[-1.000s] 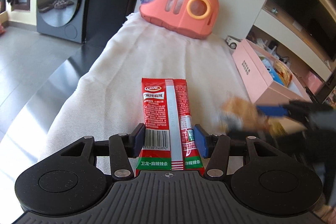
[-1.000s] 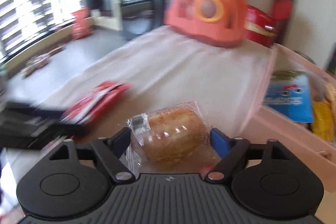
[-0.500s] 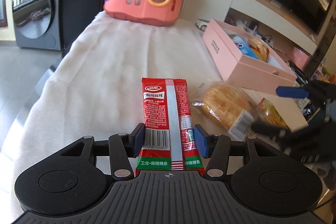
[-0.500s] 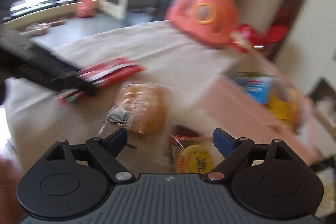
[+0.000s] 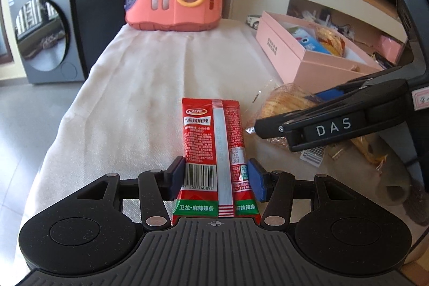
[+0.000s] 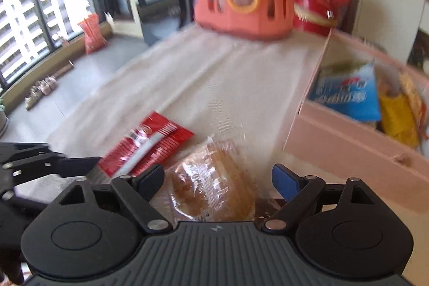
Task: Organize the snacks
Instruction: 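Grasp the round bread bag with the right tool while the left tool holds the red strip, then drop the bread bag into the box with the right tool while the left drops the strip, then grasp the brown jerky packet with the left tool while the right tool approaches the yellow cake bag, then grasp the yellow cake bag with the right tool while the left tool holds the jerky, then drop the cake bag into the box with the right tool while the left drops the jerky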
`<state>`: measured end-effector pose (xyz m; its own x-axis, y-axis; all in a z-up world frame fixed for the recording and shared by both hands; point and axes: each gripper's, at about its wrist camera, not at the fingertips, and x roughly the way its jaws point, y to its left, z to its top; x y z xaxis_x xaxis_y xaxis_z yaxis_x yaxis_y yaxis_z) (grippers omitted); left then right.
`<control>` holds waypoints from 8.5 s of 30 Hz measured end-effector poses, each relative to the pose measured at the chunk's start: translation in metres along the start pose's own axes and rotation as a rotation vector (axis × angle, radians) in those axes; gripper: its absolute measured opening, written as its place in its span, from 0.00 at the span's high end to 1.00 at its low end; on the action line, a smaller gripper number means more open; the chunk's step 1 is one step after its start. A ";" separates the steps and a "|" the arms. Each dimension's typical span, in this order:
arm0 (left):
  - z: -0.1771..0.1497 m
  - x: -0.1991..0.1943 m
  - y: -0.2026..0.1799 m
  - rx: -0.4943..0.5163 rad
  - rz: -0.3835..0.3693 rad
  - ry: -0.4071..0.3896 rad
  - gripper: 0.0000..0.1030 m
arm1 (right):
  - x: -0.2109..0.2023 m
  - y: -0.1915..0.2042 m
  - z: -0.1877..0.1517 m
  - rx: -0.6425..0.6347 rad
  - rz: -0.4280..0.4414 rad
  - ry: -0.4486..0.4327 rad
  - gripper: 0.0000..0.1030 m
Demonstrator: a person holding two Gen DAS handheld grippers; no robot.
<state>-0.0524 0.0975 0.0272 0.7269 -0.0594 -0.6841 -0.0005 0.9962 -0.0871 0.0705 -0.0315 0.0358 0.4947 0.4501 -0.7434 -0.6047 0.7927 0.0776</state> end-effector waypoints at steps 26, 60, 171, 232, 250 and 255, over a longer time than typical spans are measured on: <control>0.025 0.028 -0.004 0.068 -0.053 0.049 0.27 | -0.044 0.015 -0.057 -0.122 -0.029 -0.030 0.24; 0.186 0.146 -0.084 -0.266 -0.437 -0.084 0.49 | -0.188 -0.142 0.056 0.185 -0.329 -0.393 0.51; 0.017 0.017 -0.084 0.259 -0.098 0.058 0.53 | -0.070 -0.117 -0.106 0.288 -0.335 -0.091 0.00; 0.112 -0.040 -0.099 0.161 -0.291 -0.340 0.57 | -0.188 -0.083 -0.048 0.140 -0.163 -0.304 0.67; 0.172 0.075 -0.085 -0.116 -0.388 -0.274 0.59 | -0.201 -0.135 0.052 0.182 -0.316 -0.429 0.67; 0.164 0.070 -0.072 -0.157 -0.322 -0.166 0.59 | -0.159 -0.148 0.101 0.204 -0.271 -0.415 0.60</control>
<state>0.1111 0.0319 0.1044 0.8085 -0.3429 -0.4783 0.1499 0.9059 -0.3961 0.1440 -0.1790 0.2097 0.8465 0.3105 -0.4324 -0.3081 0.9482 0.0777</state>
